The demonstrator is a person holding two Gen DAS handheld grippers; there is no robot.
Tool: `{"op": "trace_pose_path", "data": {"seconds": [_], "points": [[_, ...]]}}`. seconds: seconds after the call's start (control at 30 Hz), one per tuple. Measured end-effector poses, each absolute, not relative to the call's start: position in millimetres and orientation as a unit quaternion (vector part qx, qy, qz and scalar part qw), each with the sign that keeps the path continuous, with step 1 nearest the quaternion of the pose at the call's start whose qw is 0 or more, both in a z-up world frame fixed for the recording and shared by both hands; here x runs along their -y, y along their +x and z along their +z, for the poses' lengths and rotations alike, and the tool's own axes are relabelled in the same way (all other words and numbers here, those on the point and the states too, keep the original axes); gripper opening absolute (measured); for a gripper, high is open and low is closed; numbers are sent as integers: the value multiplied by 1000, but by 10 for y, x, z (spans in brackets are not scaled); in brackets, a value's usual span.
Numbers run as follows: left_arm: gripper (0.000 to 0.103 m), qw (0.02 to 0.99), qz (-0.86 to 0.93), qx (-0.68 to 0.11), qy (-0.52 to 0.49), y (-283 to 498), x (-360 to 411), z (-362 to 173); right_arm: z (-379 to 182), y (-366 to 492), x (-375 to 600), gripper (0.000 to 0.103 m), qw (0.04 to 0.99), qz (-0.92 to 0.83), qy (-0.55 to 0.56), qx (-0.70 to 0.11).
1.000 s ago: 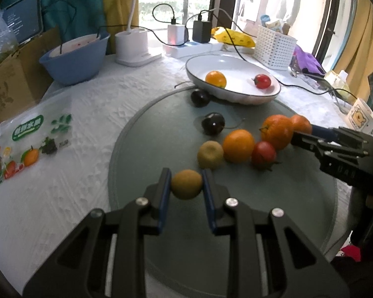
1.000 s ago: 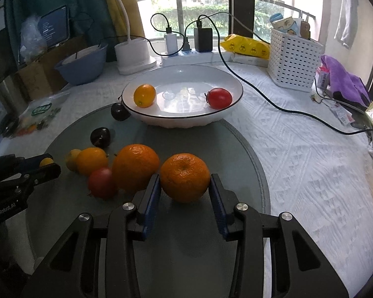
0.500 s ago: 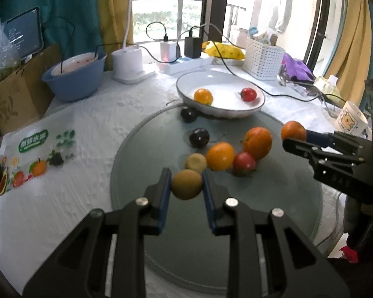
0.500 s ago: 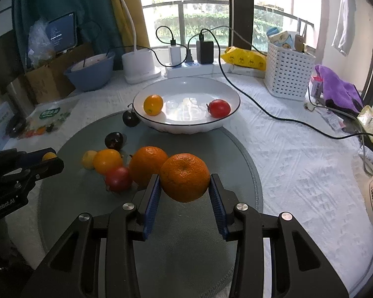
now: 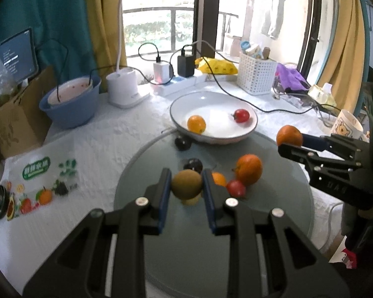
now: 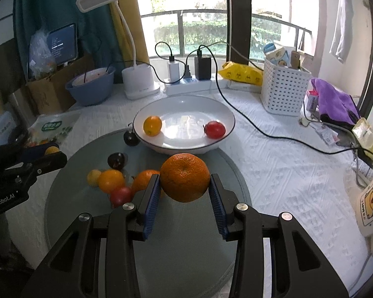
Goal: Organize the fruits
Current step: 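Carry the orange with the right gripper while the left carries the yellow fruit to the plate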
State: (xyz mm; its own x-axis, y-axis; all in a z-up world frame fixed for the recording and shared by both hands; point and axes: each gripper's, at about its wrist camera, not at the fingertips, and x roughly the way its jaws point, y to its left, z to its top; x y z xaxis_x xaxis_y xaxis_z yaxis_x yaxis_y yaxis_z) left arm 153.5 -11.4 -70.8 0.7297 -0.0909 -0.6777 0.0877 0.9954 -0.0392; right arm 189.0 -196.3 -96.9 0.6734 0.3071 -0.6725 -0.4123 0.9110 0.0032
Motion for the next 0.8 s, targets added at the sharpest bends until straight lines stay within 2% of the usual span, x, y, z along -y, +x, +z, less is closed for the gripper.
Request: {"op": "trace_pose_path", "data": {"seconds": [0.8], "points": [[26,938,-71,-339,3,2211,166,-454,-749,2414,1954,42,919,196,-76,-334]]}}
